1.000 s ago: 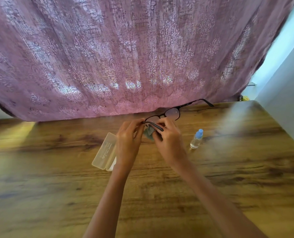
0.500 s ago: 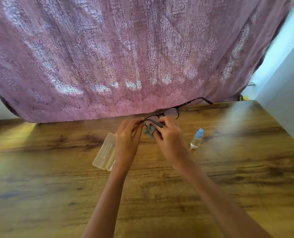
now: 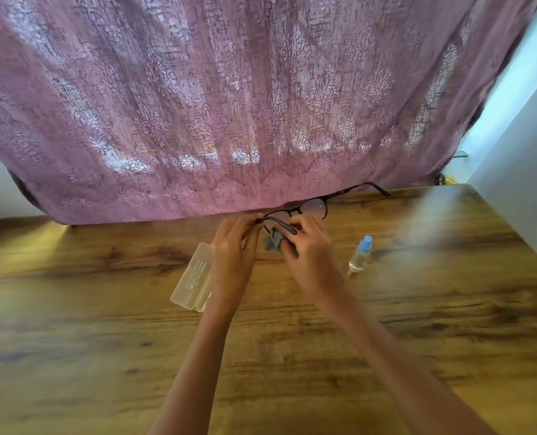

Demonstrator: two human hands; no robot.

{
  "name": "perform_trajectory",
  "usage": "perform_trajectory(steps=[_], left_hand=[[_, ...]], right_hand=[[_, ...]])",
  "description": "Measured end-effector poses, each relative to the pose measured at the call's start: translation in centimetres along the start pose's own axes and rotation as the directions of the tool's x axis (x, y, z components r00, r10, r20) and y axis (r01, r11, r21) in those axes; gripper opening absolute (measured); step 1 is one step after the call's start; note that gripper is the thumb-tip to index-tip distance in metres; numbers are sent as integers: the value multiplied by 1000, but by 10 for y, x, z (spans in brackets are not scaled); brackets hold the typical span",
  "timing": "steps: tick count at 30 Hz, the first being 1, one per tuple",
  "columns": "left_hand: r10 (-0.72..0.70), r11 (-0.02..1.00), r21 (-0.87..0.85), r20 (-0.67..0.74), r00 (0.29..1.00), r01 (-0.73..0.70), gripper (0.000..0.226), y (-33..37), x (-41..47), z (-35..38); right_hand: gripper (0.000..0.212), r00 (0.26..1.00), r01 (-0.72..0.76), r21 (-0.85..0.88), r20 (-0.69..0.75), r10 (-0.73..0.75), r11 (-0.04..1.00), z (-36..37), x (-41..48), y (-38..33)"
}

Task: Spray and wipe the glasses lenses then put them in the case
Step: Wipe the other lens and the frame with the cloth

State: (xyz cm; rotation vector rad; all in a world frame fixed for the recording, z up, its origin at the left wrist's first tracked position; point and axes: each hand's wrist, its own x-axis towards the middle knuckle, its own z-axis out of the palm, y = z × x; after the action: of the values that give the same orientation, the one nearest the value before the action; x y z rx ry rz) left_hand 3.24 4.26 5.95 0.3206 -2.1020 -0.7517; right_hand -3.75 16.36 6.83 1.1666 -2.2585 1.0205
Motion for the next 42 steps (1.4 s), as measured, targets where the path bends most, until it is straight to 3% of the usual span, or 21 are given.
perform_trajectory(steps=[5, 12, 20, 26, 42], left_hand=[[20, 1000, -14, 8, 1000, -20, 15, 4, 0, 3], [-56, 998, -21, -35, 998, 55, 14, -6, 1, 0], [28, 999, -38, -9, 1000, -29, 16, -4, -5, 3], [13, 1000, 2, -31, 999, -13, 15, -10, -3, 3], [44, 999, 4, -73, 996, -44, 13, -8, 3, -1]], right_hand=[[30, 999, -16, 87, -38, 19, 996, 1, 9, -4], [27, 1000, 11, 31, 15, -11, 999, 2, 4, 1], [24, 1000, 21, 48, 6, -21, 999, 3, 13, -3], [22, 999, -48, -56, 2, 48, 997, 0, 14, 2], [21, 998, -59, -25, 5, 59, 998, -3, 15, -3]])
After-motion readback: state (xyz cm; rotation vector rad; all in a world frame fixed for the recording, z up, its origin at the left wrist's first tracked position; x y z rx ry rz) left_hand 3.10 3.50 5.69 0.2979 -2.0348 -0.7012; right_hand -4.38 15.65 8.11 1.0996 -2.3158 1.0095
